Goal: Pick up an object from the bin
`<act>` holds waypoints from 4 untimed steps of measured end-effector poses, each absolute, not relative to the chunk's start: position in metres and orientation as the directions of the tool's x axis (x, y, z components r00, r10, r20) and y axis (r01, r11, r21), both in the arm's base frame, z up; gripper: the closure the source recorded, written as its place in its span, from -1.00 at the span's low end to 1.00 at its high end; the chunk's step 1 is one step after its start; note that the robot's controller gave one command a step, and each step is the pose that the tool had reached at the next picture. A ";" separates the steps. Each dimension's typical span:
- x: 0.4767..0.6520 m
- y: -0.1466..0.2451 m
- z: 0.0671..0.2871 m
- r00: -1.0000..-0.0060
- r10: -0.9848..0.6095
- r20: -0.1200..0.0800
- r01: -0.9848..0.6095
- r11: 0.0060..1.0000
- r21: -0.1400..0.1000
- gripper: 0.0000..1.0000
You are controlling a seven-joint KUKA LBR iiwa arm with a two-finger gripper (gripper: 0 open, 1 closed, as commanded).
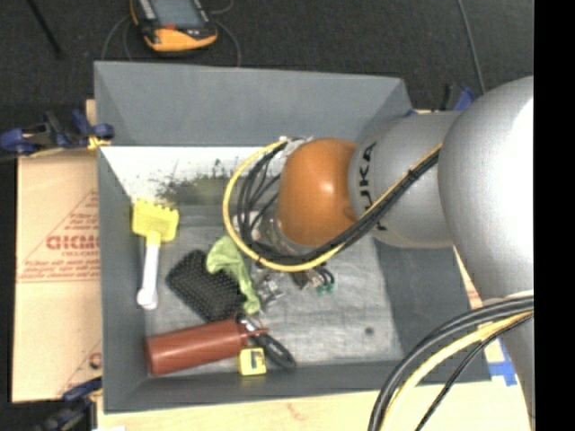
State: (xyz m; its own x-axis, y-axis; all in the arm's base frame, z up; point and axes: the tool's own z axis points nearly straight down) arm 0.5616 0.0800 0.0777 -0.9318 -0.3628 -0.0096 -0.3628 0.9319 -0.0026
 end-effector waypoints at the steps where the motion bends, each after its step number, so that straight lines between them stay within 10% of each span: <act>1: 0.562 0.080 0.078 -0.932 -0.363 -0.010 -0.363 0.932 -0.003 1.00; 4: 0.562 0.080 0.078 -0.931 -0.364 -0.010 -0.364 0.931 -0.003 1.00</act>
Offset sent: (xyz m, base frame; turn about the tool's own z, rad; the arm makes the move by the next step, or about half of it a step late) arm 0.0000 0.0000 0.0000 0.0000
